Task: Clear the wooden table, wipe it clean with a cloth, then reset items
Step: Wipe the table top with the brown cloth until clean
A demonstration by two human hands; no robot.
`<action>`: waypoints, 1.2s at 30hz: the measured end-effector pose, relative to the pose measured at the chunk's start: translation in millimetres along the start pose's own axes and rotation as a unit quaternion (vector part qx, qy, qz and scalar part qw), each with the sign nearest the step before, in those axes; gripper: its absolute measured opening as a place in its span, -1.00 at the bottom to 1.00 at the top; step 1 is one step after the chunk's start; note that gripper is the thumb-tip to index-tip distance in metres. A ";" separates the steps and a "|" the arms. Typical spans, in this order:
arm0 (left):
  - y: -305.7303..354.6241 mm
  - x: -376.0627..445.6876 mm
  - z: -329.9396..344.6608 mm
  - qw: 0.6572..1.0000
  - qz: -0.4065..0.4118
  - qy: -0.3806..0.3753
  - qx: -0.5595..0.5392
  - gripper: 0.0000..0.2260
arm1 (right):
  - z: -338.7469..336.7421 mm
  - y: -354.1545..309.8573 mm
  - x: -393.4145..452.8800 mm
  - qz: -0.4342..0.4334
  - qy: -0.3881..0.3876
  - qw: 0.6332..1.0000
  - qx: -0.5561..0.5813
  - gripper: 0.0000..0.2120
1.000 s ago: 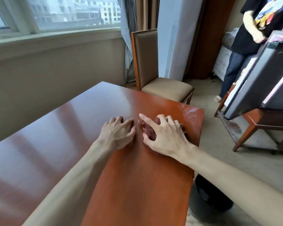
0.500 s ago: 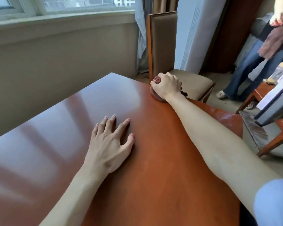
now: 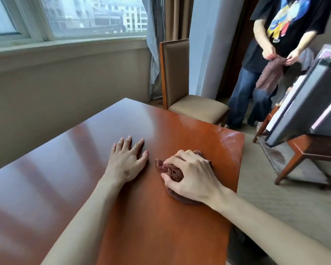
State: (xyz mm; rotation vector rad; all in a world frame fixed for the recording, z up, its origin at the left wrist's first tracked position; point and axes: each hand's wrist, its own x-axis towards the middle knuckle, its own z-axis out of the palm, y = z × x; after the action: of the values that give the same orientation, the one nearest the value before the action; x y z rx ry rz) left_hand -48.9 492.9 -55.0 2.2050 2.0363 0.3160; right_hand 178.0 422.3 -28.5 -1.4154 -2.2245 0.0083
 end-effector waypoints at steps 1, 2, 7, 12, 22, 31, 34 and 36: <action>-0.3 -0.5 0.1 1.000 -0.001 -0.001 -0.001 -0.46 | -0.2 -1.2 -5.2 0.000 0.003 1.000 0.008 -0.66; -0.2 -0.4 0.1 1.000 -0.002 -0.001 -0.002 -0.46 | 0.8 0.8 -1.7 0.006 0.006 1.000 0.011 -0.64; -1.5 -0.3 2.0 1.000 0.001 0.007 -0.003 -0.45 | 24.7 38.9 82.7 0.073 0.002 0.997 -0.039 -0.66; -4.7 5.5 7.5 1.000 -0.008 0.019 -0.010 -0.38 | 66.0 80.6 191.8 0.127 0.029 0.990 -0.055 -0.68; -0.9 2.6 3.6 1.000 -0.019 0.017 -0.011 -0.35 | 80.7 69.4 215.4 0.118 0.017 0.992 -0.051 -0.67; -1.6 0.7 0.5 1.000 -0.008 -0.003 -0.003 -0.48 | 4.1 -0.5 -4.5 -0.045 0.000 0.999 0.022 -0.74; -1.7 1.0 2.4 1.000 -0.007 -0.003 0.000 -0.48 | 0.9 19.1 6.4 -0.027 -0.007 0.999 0.026 -0.72; -2.8 1.0 3.4 1.000 -0.005 -0.001 -0.001 -0.48 | 7.8 44.6 41.8 0.011 0.001 1.000 -0.005 -0.72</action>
State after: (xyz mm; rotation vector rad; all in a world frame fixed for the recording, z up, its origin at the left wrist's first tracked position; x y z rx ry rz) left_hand -50.7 494.3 -58.8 2.1916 2.0456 0.3157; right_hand 198.6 480.4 -30.2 -1.4447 -2.2094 0.0034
